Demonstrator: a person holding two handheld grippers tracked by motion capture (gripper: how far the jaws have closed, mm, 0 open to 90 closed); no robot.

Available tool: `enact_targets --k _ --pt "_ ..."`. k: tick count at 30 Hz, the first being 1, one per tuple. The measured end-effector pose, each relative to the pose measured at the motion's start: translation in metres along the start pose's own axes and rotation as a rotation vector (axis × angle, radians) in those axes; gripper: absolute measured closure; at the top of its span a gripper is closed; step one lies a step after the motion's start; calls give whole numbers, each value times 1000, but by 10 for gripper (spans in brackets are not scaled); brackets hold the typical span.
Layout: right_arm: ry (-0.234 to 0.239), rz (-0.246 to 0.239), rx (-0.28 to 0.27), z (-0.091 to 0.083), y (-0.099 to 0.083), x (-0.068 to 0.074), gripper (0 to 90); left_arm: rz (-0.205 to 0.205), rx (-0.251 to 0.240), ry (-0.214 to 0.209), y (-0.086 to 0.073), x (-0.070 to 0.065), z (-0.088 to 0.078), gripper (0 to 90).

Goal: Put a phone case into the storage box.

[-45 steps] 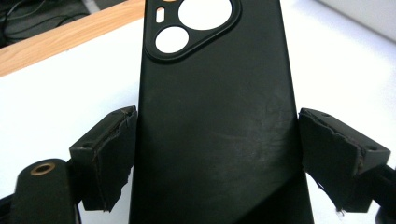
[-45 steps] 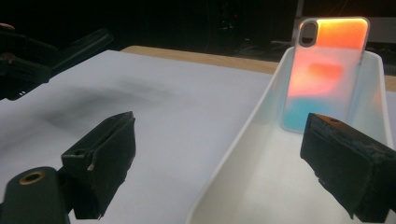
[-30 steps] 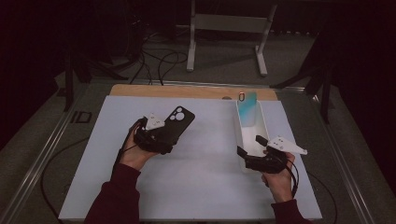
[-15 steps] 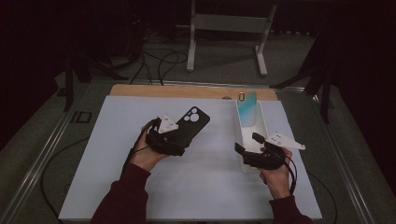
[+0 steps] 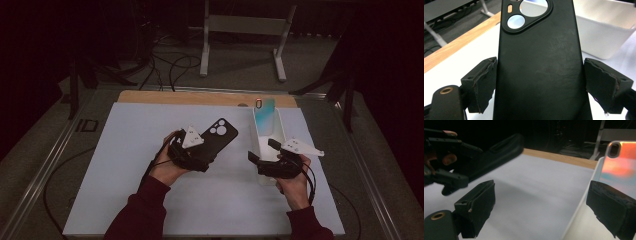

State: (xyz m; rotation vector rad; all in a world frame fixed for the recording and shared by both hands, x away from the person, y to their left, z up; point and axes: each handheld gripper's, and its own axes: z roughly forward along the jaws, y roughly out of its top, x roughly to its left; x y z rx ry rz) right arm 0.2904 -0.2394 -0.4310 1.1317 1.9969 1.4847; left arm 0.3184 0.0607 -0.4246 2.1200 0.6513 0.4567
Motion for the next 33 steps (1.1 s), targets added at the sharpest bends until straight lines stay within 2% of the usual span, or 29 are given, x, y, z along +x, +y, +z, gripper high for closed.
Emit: enact_targets --k 7,11,21,23,26,27,28,33 --pt "34 1 1 5 8 6 87 28 -12 -25 6 -11 7 152" --pt "50 5 6 7 12 10 102 60 -6 -34 8 -17 11 151" --pt "68 21 33 18 16 19 140 77 -26 -52 13 -24 13 151" --pt "70 21 53 22 17 23 172 78 -47 -65 15 -26 13 151" --pt "73 19 64 24 17 26 185 82 -50 -69 15 -27 13 151" --pt "71 14 74 25 17 28 246 83 -57 -76 16 -30 15 150" --pt "74 16 79 26 17 29 270 85 -55 -79 17 -31 16 150" --pt "123 31 83 28 18 32 454 100 -45 -89 18 -36 21 149"
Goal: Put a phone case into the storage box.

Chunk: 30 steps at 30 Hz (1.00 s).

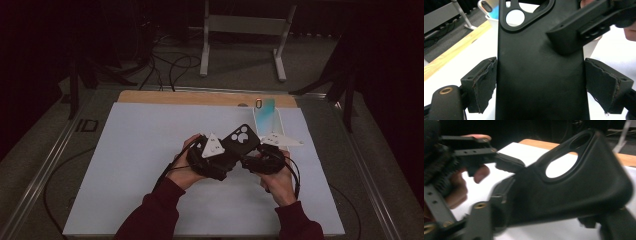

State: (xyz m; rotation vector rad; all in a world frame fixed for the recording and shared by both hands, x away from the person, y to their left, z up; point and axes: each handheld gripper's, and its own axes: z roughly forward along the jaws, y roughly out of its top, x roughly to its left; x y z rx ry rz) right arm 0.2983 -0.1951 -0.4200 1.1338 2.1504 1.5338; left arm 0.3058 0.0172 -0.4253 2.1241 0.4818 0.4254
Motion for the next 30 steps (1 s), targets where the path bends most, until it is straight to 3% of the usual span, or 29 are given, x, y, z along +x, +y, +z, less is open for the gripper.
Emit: enact_targets --k 3,4,6,7,8,12,14,28,30 --pt "28 18 -5 -1 0 0 583 -2 3 -6 0 -1 2 149" --pt "28 18 -5 -1 0 0 583 -2 3 -6 0 -1 2 149" --pt "60 10 -2 -2 1 1 701 13 2 -5 -1 -4 3 150" --pt "63 7 1 -2 0 2 740 20 -31 17 -1 -6 1 327" --pt "54 -2 2 -3 0 2 793 21 -30 25 0 -7 0 401" --pt "66 -10 2 -3 -3 1 812 10 -16 26 1 -5 2 285" --pt "26 -46 -4 -4 -4 4 814 -3 -7 10 -1 -3 3 263" --pt "26 -78 -13 -16 -1 -1 815 -71 -3 -11 -7 15 -8 147" --pt "29 -80 -12 -18 -2 -3 815 -91 -6 -37 -9 19 -9 139"
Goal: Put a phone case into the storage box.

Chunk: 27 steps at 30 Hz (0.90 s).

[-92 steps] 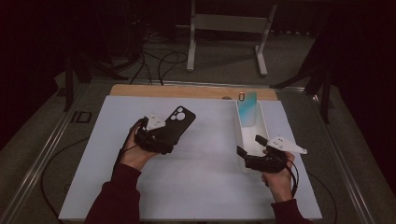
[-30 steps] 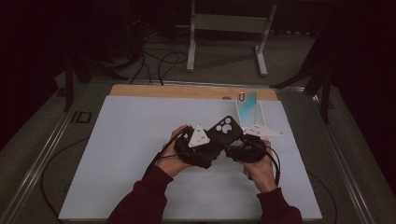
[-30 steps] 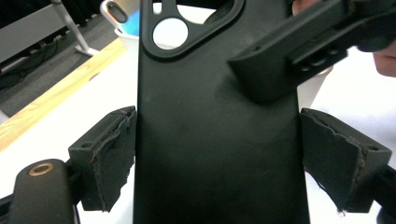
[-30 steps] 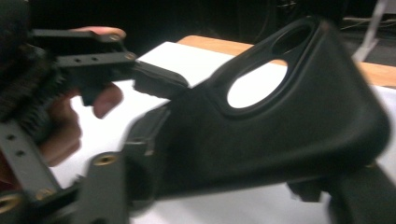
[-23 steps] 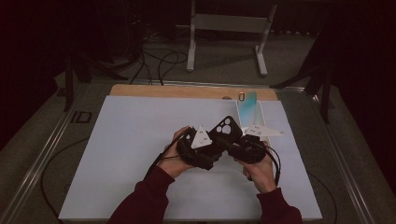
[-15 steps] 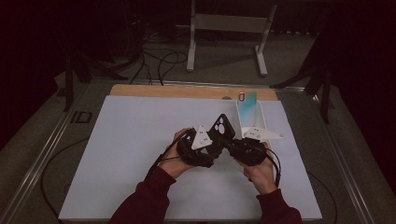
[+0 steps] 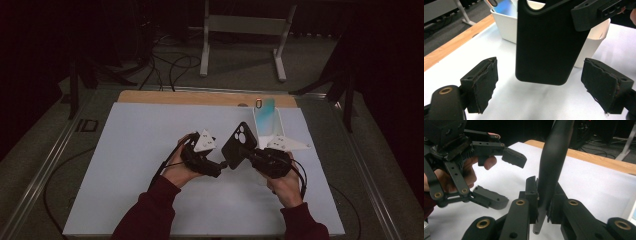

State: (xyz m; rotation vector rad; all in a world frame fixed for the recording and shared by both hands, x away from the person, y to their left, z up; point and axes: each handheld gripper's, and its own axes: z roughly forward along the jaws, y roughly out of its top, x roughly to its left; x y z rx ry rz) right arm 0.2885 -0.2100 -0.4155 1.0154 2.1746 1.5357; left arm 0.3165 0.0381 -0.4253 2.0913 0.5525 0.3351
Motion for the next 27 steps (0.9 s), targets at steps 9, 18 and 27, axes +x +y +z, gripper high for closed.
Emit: enact_targets --k 9,18,27 --pt "66 -48 12 -8 2 1 814 -18 23 -42 -5 7 1 101" --pt "156 -106 30 -7 6 12 814 2 30 -118 -10 5 5 100" --pt "241 -148 33 -5 8 20 815 13 21 -231 -13 1 7 122"
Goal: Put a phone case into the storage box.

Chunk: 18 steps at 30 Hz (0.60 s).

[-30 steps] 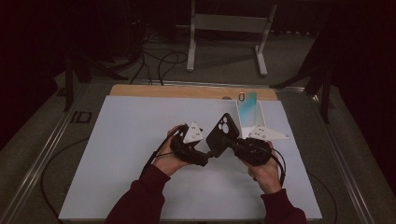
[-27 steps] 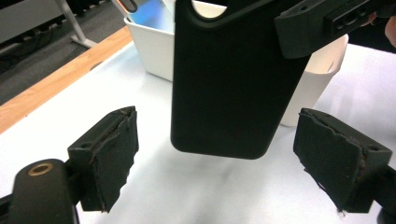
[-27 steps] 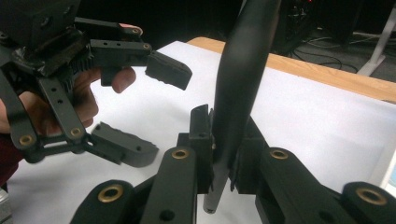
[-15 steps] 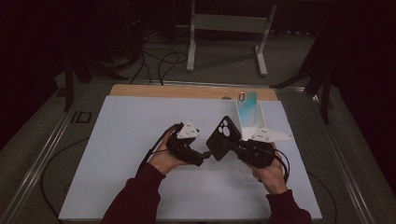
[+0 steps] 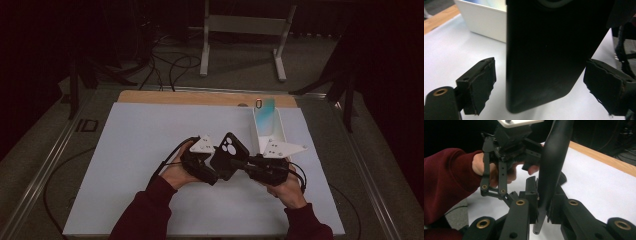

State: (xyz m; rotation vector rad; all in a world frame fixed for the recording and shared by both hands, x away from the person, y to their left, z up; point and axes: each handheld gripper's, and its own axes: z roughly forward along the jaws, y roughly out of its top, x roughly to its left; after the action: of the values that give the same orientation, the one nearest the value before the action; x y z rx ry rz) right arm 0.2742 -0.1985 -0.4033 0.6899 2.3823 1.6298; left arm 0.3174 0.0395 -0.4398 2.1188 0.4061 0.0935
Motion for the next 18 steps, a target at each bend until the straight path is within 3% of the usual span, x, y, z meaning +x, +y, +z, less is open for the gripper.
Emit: enact_targets --k 5,10,14,15,16,18 --pt "33 -16 -8 0 1 2 815 20 14 -52 -1 -3 1 153" --pt "34 -13 -14 -2 1 0 814 34 20 -32 -1 -6 1 225" --pt "1 -11 -11 -5 -1 -3 810 39 5 -16 -3 -4 -4 425" --pt "-4 -10 -12 -6 -2 -4 808 46 -8 -14 -6 -3 -8 425" --pt "-24 2 -14 -8 -3 -8 802 47 -13 -21 -6 -3 -10 546" --pt "-26 6 -15 -9 -5 -9 782 52 -18 -28 -8 -3 -10 604"
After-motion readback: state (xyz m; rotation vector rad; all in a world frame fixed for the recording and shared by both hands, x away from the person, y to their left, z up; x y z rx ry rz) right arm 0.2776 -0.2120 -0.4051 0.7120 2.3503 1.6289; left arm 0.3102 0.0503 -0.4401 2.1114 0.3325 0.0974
